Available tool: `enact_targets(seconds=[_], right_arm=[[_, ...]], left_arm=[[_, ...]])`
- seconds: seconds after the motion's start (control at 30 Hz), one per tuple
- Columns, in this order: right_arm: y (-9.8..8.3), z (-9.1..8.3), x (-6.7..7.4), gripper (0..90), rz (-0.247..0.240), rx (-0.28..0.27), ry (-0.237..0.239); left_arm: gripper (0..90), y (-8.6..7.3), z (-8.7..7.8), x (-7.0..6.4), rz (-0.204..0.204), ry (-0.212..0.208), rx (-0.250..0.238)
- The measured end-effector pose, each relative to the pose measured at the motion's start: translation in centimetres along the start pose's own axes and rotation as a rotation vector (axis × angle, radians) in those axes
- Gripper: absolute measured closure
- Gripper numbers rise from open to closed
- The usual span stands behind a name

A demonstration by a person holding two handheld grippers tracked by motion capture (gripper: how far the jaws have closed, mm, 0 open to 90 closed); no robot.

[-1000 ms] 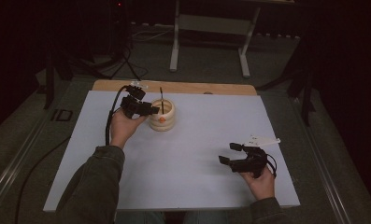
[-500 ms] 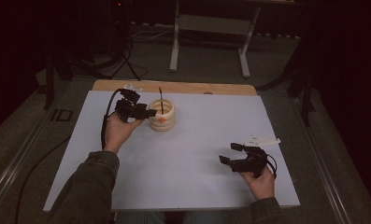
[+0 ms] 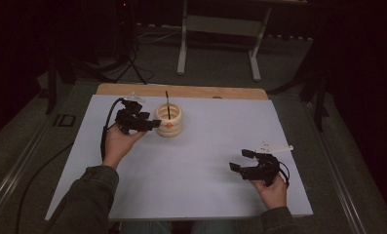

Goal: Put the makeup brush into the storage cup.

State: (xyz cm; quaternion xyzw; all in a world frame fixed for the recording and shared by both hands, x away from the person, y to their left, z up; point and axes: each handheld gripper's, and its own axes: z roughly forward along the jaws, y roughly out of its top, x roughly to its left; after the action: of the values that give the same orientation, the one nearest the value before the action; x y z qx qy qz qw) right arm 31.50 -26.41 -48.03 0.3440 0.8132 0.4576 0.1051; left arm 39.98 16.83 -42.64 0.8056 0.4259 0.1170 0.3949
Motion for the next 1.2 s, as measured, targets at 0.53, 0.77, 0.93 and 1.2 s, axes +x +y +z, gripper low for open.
enact_targets(seconds=[0.53,0.77,0.93,1.2], right_arm=[[-0.1,-0.1,-0.1,22.2,0.003,-0.001,-0.014],[-0.1,-0.1,-0.1,21.7,0.006,-0.001,-0.016],[-0.1,-0.1,0.0,21.7,0.005,-0.001,-0.017],[-0.1,0.0,0.0,21.8,0.006,0.002,-0.018]], left_arm=[[37.1,-1.5,-0.9,-0.7,0.026,0.002,-0.009],[35.3,-1.8,-1.1,-1.3,0.053,-0.012,-0.009],[34.8,-2.3,-1.3,-1.7,0.072,-0.010,-0.009],[33.6,-3.2,-1.6,-2.2,0.085,-0.025,-0.015]])
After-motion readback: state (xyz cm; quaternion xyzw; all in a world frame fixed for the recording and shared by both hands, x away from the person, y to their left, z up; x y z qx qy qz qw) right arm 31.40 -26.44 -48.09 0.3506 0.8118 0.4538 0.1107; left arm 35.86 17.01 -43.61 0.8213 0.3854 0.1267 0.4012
